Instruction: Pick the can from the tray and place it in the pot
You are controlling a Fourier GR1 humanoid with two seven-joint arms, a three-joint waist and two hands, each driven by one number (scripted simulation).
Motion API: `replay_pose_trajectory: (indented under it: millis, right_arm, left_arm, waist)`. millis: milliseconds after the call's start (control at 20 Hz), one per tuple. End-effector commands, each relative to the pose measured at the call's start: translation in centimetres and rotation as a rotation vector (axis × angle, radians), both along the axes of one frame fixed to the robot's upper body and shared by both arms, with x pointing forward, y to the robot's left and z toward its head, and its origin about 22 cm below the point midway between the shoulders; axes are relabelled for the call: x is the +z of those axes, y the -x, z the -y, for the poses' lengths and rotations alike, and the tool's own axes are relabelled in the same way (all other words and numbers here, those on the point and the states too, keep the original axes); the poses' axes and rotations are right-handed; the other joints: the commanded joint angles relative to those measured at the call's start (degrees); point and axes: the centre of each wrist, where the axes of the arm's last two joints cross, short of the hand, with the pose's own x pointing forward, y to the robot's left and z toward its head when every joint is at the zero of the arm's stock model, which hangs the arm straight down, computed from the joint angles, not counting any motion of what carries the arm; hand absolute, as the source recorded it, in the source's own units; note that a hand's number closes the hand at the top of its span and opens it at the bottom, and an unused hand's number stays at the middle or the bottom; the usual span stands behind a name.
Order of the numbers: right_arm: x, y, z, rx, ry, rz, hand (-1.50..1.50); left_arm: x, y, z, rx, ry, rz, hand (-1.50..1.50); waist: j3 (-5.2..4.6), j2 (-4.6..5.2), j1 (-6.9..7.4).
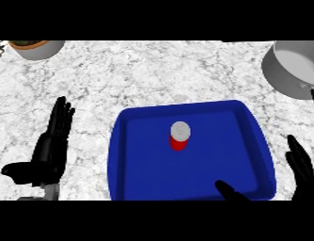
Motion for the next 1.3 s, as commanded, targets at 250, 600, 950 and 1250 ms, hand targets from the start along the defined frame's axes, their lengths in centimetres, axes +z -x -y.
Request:
replay_pose_trajectory:
  millis: [250, 600, 950, 1250]
  right_arm:
    - [-2.4, 5.8, -0.3, -0.060, 0.299, -0.506, -1.50]
    - [0.9, 3.3, -5.3, -0.203, 0.364, -0.683, -1.50]
    - [1.8, -1.0, -11.2, -0.196, 0.413, -0.788, -1.50]
    - [0.5, -2.8, -10.5, -0.226, 0.428, -0.906, -1.50]
  left_arm:
    - [-0.3, 0.1, 0.4, -0.026, -0.011, 0.012, 0.00]
    - [0.0, 1.5, 0.2, -0.067, 0.002, 0.021, 0.00]
    - [0.8, -0.3, 2.6, -0.048, 0.007, 0.006, 0.00]
    - [-1.6, -0.2, 0.1, -0.051, 0.005, 0.018, 0.00]
  waist:
    - [-0.38, 0.90, 1.34]
    - [-0.05, 0.69, 3.43]
    - [0.17, 0.71, 2.91]
    - [0.18, 0.62, 2.38]
